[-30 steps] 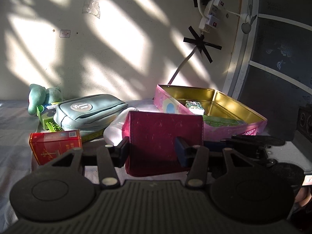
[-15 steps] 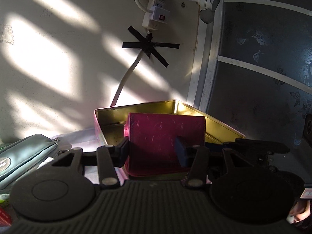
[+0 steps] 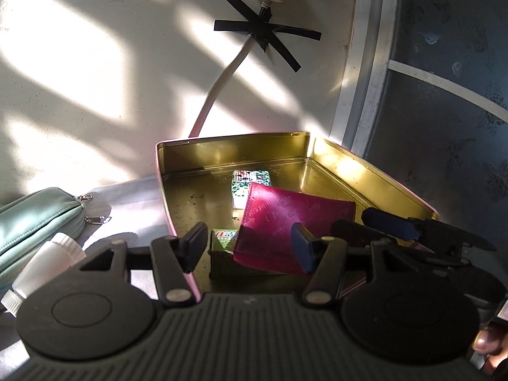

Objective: Organize objects
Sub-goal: 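Lift the pink wallet and carry it over the pink tin, then release the pink wallet into the tin with the left gripper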

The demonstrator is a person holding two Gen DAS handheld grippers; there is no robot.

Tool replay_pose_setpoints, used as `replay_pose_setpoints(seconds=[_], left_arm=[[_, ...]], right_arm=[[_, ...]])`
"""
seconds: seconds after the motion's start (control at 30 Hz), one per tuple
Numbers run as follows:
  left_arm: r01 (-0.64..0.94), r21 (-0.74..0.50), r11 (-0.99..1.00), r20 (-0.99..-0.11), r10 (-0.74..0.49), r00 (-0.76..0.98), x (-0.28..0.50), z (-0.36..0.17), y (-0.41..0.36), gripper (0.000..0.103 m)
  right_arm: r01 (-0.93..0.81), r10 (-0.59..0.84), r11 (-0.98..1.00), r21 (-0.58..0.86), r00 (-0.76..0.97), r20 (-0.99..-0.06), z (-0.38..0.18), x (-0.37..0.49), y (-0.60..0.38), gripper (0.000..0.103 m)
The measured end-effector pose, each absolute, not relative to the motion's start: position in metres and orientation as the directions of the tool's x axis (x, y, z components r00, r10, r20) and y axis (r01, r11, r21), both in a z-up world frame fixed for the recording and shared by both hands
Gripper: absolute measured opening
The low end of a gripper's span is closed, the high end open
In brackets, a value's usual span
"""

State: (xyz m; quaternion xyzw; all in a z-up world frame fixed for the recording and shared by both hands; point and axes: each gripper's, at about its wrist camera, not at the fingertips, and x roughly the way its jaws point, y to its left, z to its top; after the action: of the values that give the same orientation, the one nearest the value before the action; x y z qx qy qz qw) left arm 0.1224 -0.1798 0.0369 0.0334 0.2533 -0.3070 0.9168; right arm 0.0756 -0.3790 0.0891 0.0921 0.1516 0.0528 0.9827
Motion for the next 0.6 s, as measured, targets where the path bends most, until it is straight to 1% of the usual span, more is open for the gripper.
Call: replay_pose_setpoints(seconds=[0.2,0.37,0.6], left_arm=[[0.569,-0.031,0.822,-0.458,-0.517,0.723,0.088,0.045,-0.161,0.06],[0.552,-0.028,0.833,-0.452,-0.503,0.737,0.07,0.045,-0.136,0.062],[0.494,-0.003,0.869,-0.449,-0.443,0.776,0.052,0.037,-0.089,0.062]], right_arm=[[-0.093,0.138,0.977,0.193,0.961,-0.238,0.1,0.058,-0.368,0.048],[-0.121,0.162,0.973,0.197,0.966,-0.203,0.108,0.036,-0.349,0.048],[-0.223,0.254,0.961,0.161,0.944,-0.209,0.115,0.017,-0.307,0.049]])
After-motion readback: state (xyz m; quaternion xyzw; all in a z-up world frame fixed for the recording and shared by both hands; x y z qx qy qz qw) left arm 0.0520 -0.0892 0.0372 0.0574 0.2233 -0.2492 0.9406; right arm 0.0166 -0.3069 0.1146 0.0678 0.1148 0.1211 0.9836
